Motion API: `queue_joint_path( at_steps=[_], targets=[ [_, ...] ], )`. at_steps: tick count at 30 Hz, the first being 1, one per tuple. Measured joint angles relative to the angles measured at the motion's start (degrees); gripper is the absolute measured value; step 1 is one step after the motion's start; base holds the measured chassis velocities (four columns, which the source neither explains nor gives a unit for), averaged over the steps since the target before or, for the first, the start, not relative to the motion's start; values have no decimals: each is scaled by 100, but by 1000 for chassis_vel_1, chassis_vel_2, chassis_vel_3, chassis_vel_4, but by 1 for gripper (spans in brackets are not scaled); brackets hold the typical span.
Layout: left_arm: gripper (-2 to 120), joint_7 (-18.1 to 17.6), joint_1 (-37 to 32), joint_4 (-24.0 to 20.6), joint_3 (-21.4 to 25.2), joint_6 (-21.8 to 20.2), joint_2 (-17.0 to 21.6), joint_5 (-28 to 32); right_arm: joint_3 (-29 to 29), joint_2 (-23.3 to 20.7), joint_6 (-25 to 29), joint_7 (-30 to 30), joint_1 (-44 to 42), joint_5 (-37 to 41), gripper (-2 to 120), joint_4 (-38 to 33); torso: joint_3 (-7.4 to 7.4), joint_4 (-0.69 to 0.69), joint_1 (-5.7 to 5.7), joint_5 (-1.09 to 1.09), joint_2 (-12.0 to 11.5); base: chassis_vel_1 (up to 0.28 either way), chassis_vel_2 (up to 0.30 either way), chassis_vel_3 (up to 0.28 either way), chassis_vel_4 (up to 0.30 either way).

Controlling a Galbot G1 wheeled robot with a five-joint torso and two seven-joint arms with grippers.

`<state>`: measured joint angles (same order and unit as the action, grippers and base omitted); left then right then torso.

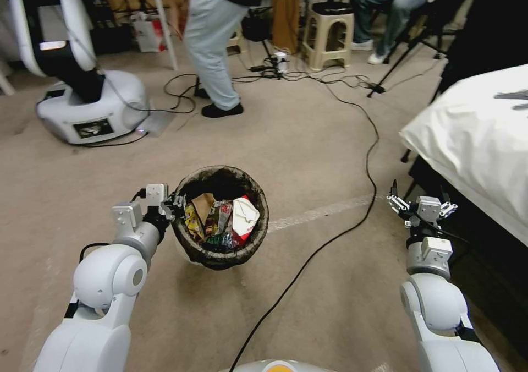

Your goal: Pick up the trash bin, then pick up the garbage from the floor and place it into the trash bin.

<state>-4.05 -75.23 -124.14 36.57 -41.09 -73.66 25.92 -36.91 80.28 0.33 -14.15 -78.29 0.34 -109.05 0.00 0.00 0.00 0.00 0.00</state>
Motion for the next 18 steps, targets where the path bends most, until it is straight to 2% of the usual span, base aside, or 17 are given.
queue_joint_path(
  at_steps=[18],
  targets=[
    [5,-36,2,-6,18,22,18,44,37,16,-9,5,-18,-32,100,-1,0,0,0,0,0,88,90,86,91]
  ],
)
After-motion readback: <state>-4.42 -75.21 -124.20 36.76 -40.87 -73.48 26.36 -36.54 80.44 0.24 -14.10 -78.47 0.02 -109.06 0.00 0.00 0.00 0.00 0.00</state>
